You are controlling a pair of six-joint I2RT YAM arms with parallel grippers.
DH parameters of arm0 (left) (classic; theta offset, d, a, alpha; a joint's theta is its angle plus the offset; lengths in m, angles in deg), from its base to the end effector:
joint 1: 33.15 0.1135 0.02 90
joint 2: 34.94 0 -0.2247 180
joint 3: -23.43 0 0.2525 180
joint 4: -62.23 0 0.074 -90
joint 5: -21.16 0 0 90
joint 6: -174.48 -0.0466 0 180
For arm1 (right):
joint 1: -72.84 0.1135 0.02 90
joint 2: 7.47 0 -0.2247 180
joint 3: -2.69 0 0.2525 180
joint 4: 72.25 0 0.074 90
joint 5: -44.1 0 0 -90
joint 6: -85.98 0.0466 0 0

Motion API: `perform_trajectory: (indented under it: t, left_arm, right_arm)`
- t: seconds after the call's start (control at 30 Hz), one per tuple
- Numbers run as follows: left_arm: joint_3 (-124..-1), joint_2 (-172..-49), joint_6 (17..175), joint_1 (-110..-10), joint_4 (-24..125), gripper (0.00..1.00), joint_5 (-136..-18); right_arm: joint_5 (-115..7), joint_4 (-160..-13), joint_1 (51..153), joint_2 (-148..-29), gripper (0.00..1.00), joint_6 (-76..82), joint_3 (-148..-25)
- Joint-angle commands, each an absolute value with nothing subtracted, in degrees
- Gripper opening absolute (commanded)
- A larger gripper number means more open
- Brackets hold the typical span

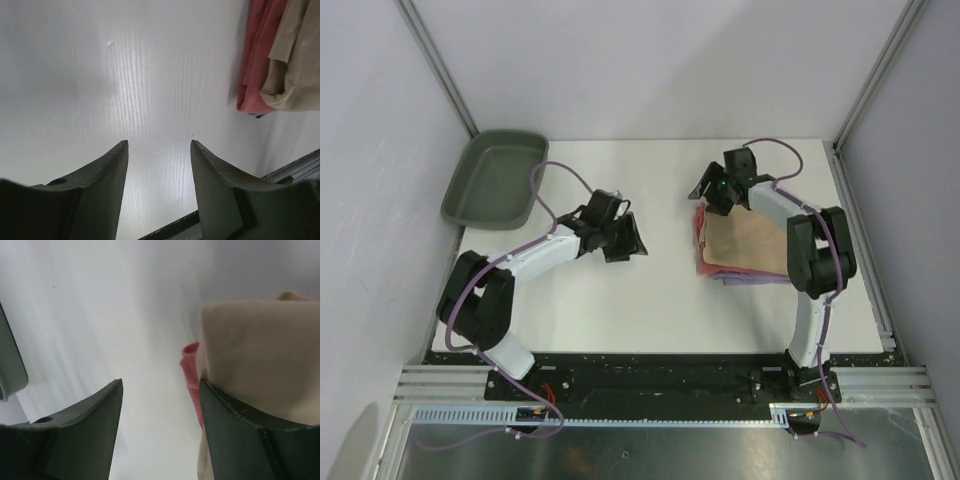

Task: Fold and stack the t-shirts
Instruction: Put the neatly folded tshirt into the corner of the board with the right arm

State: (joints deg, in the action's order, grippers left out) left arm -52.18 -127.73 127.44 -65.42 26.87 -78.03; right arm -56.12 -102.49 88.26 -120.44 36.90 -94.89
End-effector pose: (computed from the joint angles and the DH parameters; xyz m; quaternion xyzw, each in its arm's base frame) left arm 0.2879 -0.1906 0.1681 -0.0623 0.9423 -0.2555 0.2072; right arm 0.4171 0.1236 0.1677 0.1707 0.9070 0.2503 0.2926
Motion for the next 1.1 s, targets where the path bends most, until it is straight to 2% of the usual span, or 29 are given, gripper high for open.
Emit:
perform_trajectory:
  t: [0.0,0.2,0.4,0.73,1.07]
  left_arm:
    - [-49.9,-122.8,124.9,-64.1,29.4,0.57,-78.7]
    - [-48.2,-121.7,124.4,-62.6,29.7,0.57,-79.3]
    - [-48.3,-122.2,124.4,-62.3,30.2,0.56,-80.2]
    - [-47.8,-121.8,124.5,-62.3,30.5,0.56,-80.8]
    - [-47.3,-121.6,125.1,-62.3,31.0,0.55,-82.1]
  right_arm:
    - [-57.4,-93.3,90.7,-125.2,0.67,40.8,-99.5]
    - [-54.4,-93.7,91.4,-128.5,0.66,41.7,-100.3]
    - [-51.0,-95.9,90.3,-124.2,0.66,41.3,-93.0]
    - [-48.1,-99.3,85.4,-109.7,0.66,37.3,-75.5]
    - [-49.8,-102.1,75.1,-92.4,0.65,35.7,-58.6]
